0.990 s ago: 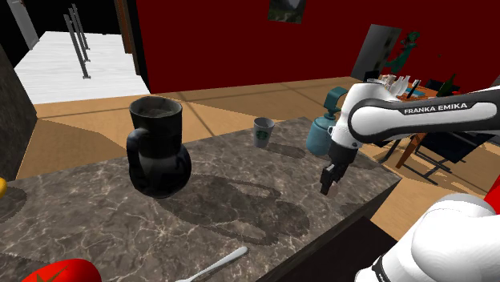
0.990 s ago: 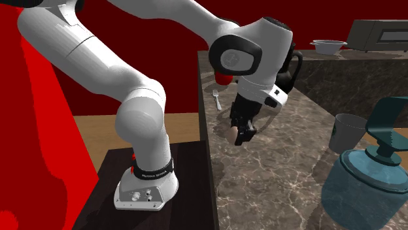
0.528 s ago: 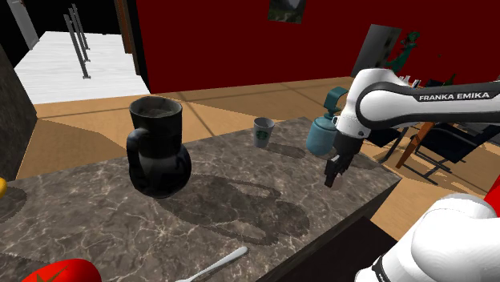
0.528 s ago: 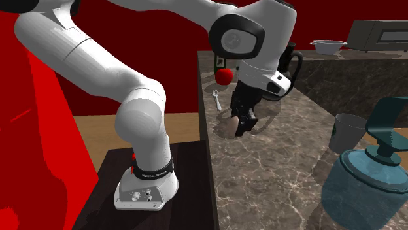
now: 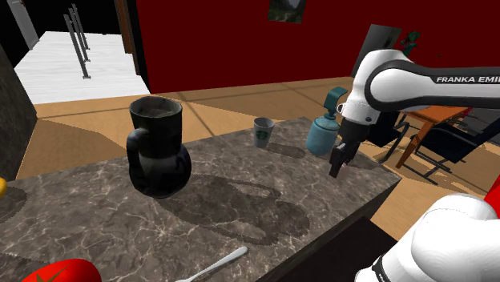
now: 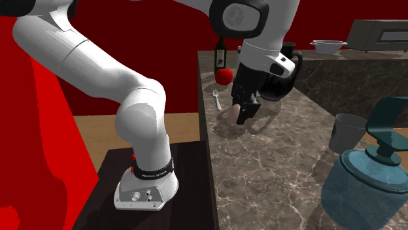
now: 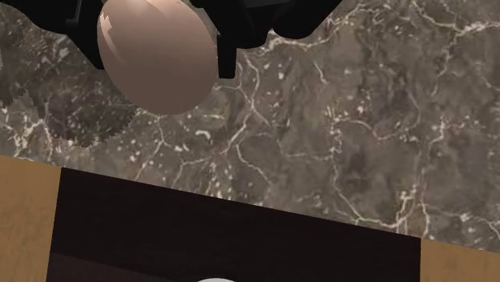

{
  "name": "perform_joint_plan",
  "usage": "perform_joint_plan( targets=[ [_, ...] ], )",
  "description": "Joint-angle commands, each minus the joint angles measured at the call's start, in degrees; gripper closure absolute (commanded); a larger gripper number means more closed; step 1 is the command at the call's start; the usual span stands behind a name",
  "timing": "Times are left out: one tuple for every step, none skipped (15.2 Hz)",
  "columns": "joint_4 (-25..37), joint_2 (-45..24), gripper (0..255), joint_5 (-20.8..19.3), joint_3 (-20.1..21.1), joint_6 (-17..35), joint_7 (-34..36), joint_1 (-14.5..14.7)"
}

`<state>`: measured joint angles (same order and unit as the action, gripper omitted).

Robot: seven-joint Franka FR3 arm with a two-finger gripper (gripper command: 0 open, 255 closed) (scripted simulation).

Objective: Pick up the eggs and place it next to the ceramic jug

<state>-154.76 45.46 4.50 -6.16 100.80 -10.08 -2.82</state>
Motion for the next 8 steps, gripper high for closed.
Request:
perform_joint_plan(
  targets=[
    [1.4,0.2,255,0.0,0.0,-1.6,0.2,0.0],
    [2.1,0.3,255,0.0,0.1,-2.5,0.3,0.0],
    [2.8,0.4,255,0.0,0.1,-3.3,0.4,0.0],
    [3.6,0.5,255,0.0,0.1,-4.1,0.5,0.1],
    [4.3,0.5,255,0.1,0.2,-4.8,0.6,0.1],
    [5.1,0.6,255,0.1,0.2,-5.6,0.7,0.1],
    [5.8,0.6,255,0.1,0.2,-6.4,0.8,0.1],
    [6.6,0.6,255,0.1,0.2,-7.2,0.9,0.1]
  ],
)
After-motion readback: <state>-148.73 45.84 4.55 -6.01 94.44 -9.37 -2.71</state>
